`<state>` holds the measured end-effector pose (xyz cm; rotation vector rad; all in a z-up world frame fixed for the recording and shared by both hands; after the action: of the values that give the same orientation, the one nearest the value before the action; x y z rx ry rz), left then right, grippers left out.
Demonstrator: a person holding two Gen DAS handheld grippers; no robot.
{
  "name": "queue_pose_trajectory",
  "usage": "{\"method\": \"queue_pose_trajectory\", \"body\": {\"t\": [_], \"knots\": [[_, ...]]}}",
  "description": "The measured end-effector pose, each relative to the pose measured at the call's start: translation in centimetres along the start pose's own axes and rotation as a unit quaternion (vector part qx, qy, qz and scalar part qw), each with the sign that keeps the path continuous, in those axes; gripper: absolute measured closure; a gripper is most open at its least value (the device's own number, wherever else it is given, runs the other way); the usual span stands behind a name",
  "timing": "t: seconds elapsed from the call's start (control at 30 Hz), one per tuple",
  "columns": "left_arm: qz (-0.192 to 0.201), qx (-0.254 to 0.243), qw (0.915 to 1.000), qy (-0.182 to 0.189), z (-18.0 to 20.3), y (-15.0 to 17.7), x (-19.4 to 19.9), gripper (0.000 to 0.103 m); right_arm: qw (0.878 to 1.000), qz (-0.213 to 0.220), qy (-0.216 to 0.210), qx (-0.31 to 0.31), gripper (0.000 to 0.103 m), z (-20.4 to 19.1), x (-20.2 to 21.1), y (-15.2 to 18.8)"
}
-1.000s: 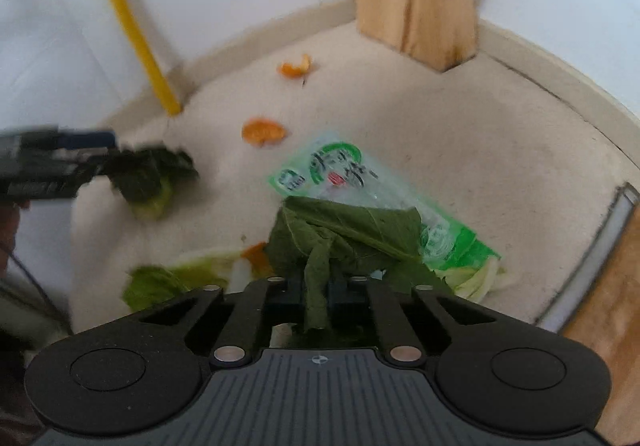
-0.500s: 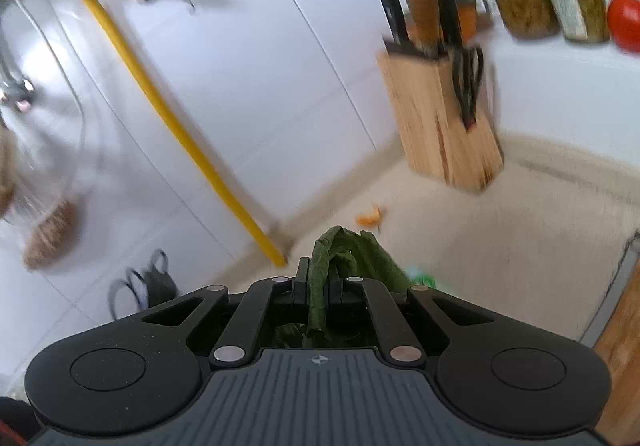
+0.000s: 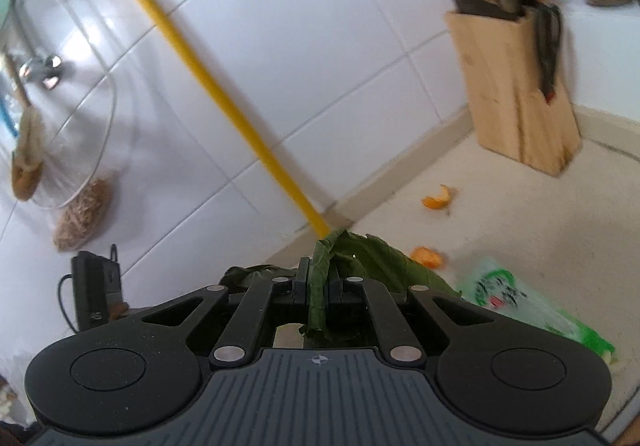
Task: Collect trash
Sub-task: 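Grasp a dark green leaf bunch with the left gripper while the right holds its leaf, then carry both held leaves down over the black bin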
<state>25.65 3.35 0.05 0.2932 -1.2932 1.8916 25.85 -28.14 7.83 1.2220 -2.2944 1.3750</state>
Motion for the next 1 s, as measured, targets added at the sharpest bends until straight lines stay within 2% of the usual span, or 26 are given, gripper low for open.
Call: {"method": "queue_pose_trajectory", "body": {"t": [0.23,0.4,0.57,0.77,1.0], "knots": [[0.032,0.022,0.9987,-0.032,-2.6,2.0,6.2,0.062,0.999,-0.015,-0.009,0.038,0.096,-5.3,-0.5,0.9],[0.060,0.046,0.9944,-0.074,-5.1,3.7,10.9,0.062,0.996,-0.039,-0.047,0.063,0.096,-10.0,-1.9,1.7],[0.067,0.068,0.9885,-0.117,-7.5,6.0,14.1,0.062,0.990,-0.070,-0.088,0.087,0.096,-14.6,-4.2,3.2],[0.058,0.094,0.9817,-0.155,-9.9,8.9,15.7,0.061,0.979,-0.114,-0.124,0.111,0.096,-19.1,-7.2,6.1],[0.017,0.122,0.9771,-0.174,-13.0,11.6,14.6,0.060,0.969,-0.167,-0.112,0.140,0.096,-21.9,-11.2,9.7]]}}
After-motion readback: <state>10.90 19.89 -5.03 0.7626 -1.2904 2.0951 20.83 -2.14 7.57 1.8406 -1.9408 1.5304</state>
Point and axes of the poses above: each gripper's, at about its wrist camera, not at the fingertips, and x roughly against the way its jaws point, z to its right, y to its underside, the point moved 2 cm from there along -x, roughly the way its jaws point, and after that the axes turned 10 degrees about y, right-handed, at the moved point
